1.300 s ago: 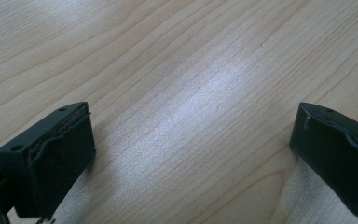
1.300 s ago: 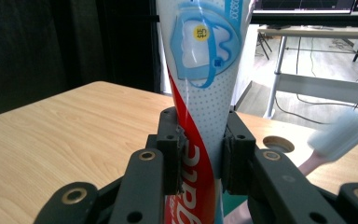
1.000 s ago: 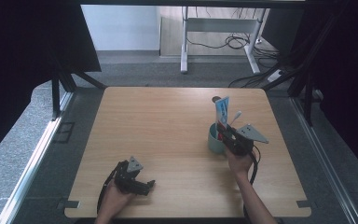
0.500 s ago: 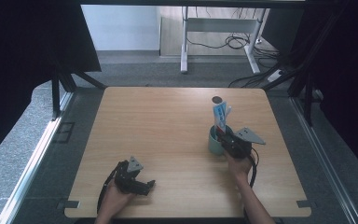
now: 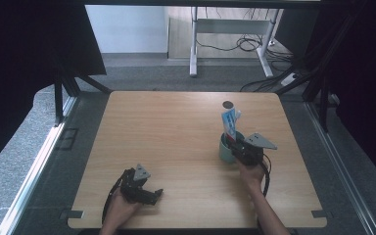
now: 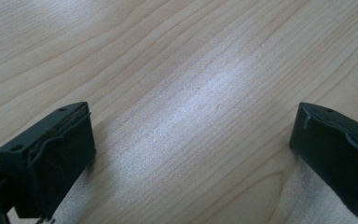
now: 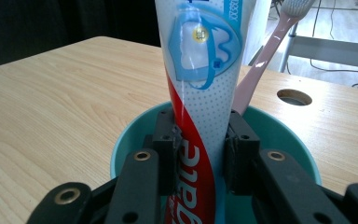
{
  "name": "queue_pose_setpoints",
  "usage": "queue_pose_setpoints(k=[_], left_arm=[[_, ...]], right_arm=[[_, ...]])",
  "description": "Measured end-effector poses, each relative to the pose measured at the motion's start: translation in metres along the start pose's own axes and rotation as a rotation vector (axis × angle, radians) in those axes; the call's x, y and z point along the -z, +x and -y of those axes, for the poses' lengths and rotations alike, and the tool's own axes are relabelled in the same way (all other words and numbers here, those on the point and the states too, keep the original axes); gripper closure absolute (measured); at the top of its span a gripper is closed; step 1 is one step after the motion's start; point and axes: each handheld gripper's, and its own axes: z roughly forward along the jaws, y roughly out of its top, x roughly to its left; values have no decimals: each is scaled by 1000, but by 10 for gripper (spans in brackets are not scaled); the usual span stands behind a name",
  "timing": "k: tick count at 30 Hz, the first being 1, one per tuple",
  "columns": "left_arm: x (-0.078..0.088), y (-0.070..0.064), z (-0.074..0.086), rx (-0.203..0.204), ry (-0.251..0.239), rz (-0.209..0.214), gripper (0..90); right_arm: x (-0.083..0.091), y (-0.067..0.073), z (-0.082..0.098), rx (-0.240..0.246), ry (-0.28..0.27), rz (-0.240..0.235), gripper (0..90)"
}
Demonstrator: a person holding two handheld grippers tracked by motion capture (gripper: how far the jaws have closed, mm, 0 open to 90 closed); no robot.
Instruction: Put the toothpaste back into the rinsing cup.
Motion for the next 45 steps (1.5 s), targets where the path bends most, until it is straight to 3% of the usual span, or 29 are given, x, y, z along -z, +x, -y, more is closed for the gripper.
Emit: queue_pose_setpoints(k=[19,30,38,45], left_arm=[[0,0,0,-1,1,1,0],[0,0,0,-1,1,1,0],[0,0,0,0,1,2,0],[0,0,0,0,2,2,0]], right_arm=[[-2,-2,-6,0,37,-30,630],[2,-3,-12,9,52,-41,524],[5,-5,-15,9,68,-23,431],[8,-5,-18,40,91,-14,385]])
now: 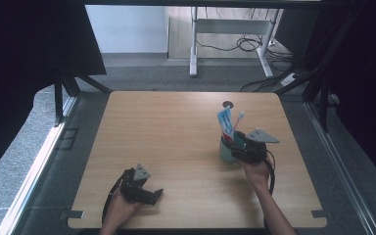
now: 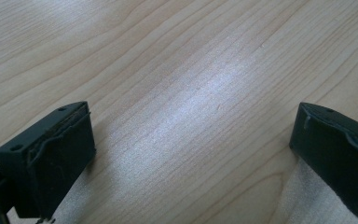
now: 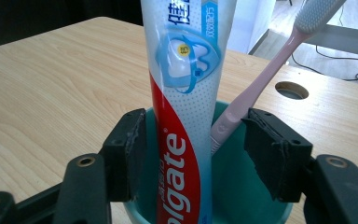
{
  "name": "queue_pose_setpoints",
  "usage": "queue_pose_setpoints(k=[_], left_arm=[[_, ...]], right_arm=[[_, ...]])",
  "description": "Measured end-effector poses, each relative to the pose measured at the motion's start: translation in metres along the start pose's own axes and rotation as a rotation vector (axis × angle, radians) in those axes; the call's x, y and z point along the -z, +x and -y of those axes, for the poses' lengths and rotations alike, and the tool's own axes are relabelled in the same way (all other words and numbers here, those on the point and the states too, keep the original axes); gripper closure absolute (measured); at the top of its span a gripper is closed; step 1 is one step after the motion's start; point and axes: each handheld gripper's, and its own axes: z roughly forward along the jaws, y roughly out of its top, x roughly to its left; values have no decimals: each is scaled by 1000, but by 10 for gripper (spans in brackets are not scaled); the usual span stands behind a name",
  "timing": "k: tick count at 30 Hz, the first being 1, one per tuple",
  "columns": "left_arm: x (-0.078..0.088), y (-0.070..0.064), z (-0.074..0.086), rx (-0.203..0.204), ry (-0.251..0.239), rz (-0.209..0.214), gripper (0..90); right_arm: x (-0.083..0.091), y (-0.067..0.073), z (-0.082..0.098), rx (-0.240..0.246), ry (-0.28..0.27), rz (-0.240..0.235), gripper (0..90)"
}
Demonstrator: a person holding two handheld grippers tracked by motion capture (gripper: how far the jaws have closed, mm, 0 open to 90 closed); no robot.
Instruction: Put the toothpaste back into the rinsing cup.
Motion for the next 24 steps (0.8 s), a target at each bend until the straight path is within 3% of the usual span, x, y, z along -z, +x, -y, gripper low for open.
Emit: queue_pose_setpoints(k=[15,24], left_arm=[[0,0,0,-2,0,0,0],[0,0,0,-1,1,0,0]], right_arm=[[10,6,-9,41,53,0,274],[14,15,-15,90,117,19,134]])
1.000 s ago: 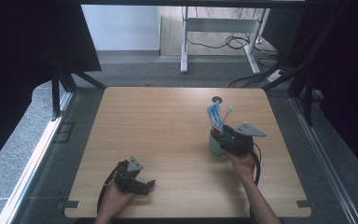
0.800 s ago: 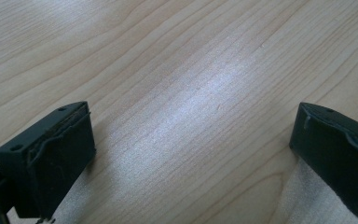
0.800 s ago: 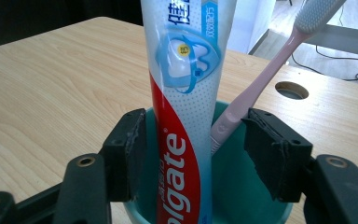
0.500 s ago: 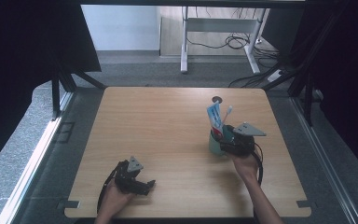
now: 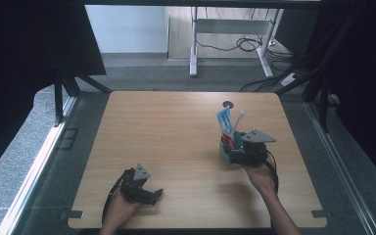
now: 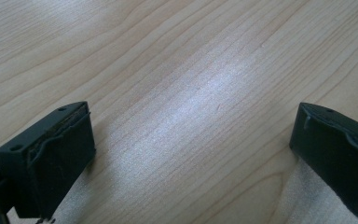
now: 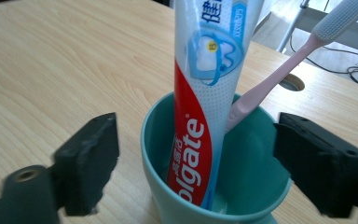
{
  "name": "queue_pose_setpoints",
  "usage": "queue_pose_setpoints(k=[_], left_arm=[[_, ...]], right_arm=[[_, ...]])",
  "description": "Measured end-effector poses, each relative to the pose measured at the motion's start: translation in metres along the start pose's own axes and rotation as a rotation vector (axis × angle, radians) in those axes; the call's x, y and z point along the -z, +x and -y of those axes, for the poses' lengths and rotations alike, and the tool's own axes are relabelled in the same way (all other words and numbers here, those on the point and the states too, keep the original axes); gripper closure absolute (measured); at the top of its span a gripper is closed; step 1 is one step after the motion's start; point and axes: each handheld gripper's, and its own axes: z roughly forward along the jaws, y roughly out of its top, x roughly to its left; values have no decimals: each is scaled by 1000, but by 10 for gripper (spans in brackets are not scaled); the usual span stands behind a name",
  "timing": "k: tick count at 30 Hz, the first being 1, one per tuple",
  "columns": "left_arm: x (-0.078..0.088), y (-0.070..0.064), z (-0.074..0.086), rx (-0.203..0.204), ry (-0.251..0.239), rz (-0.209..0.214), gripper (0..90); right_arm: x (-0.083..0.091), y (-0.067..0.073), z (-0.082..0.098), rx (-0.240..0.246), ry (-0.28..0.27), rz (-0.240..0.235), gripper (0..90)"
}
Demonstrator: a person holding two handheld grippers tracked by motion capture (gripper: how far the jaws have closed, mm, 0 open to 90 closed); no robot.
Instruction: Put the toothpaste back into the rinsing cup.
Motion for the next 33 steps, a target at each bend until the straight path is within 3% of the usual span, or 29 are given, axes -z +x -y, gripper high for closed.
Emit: queue_pose_setpoints(k=[3,7,17,33], left_arm=[[0,0,0,0,0,0,0],[0,0,0,0,0,0,0],[0,0,0,-4,-2,-1,0],[0,0,0,-2,0,-1,0]], right_arm=[[2,3,-1,12,10,7,114],[9,7,-4,5,5,-1,0],[27,11,-7,23,30,-43,0],[53,8,6,27,73,-39,0]])
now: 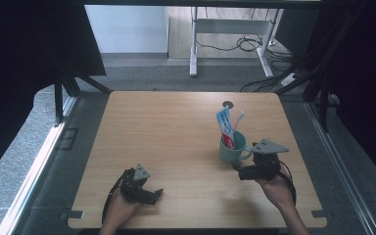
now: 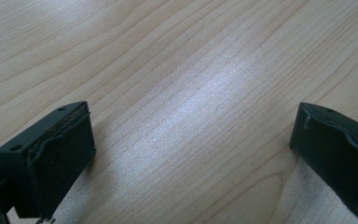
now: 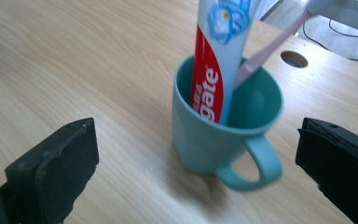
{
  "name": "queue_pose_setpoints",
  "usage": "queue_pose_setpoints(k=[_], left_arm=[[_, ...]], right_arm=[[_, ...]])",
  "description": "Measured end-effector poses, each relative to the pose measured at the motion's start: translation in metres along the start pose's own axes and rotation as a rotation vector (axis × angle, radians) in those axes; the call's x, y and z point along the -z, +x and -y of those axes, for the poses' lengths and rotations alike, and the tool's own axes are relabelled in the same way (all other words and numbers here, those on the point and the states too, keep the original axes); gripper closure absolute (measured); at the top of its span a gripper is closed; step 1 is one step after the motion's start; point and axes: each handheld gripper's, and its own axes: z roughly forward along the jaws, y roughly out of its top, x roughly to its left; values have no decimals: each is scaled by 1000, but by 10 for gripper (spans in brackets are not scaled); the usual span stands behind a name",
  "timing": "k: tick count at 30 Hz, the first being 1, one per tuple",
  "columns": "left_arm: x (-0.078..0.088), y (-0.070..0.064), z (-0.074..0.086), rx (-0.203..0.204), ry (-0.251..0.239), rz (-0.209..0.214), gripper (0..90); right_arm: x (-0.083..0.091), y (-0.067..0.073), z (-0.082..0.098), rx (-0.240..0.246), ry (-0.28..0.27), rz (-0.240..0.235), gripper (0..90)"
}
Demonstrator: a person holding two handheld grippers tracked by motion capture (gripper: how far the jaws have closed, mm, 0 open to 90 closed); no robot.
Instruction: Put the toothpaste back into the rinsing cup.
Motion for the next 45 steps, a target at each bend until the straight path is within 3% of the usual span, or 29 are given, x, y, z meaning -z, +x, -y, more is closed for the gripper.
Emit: queue_pose_setpoints(k=[8,20,34,45], left_arm=[[0,0,0,1,0,-1,0],[0,0,0,5,-1,0,0],[0,0,0,4,-1,-4,0],[0,-1,0,12,-4,-5,0]], right_arm=[[14,-4,21,2,31,12,0],[21,-2,57,-50,73,6,0],[0,8,91,-68,167,28,0],[-16,16,108,-90,204,-12,0]])
